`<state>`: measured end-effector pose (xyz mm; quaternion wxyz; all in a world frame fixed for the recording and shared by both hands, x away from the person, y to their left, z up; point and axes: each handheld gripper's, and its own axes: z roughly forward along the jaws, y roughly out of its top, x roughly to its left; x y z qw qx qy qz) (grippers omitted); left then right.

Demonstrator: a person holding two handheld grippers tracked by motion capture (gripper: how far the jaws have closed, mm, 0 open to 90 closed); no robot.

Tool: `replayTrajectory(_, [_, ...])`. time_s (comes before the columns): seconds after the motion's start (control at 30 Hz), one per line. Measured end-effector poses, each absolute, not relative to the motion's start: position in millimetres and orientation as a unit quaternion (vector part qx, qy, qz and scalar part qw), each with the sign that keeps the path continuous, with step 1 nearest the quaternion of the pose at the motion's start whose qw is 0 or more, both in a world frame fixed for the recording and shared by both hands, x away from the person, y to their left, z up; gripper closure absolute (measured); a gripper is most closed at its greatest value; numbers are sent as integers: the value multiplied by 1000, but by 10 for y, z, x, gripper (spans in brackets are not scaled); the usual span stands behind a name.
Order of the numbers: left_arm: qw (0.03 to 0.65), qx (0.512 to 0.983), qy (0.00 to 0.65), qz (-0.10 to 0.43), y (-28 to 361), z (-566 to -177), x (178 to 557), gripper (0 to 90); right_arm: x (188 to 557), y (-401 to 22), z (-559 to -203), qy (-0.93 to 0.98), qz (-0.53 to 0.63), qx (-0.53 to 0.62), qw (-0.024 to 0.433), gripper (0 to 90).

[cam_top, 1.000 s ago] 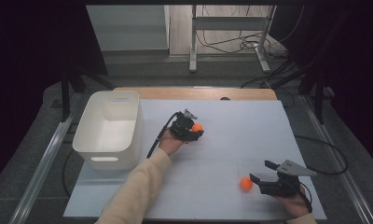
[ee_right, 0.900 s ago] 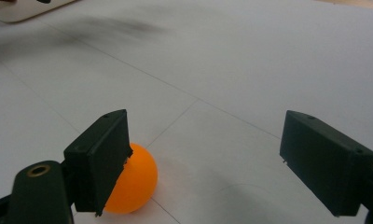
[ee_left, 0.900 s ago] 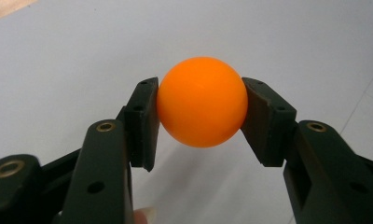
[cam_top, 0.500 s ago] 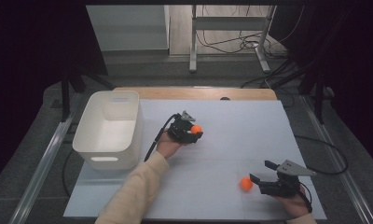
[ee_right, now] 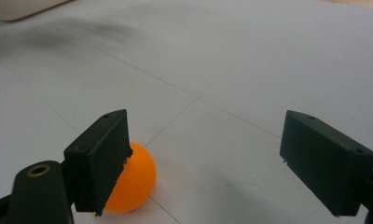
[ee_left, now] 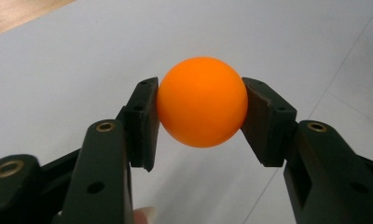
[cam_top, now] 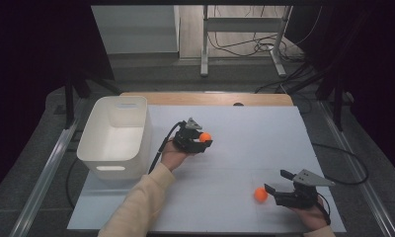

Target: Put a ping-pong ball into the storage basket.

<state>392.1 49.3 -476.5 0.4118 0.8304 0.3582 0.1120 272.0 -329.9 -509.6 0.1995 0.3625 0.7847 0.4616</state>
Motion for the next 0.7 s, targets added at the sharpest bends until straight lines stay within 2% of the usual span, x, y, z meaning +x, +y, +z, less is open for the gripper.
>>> replayTrajectory(0.7, [429, 827, 342, 123, 671, -4583, 3649, 495, 2717, -3283, -5093, 785, 460, 362, 205, 165])
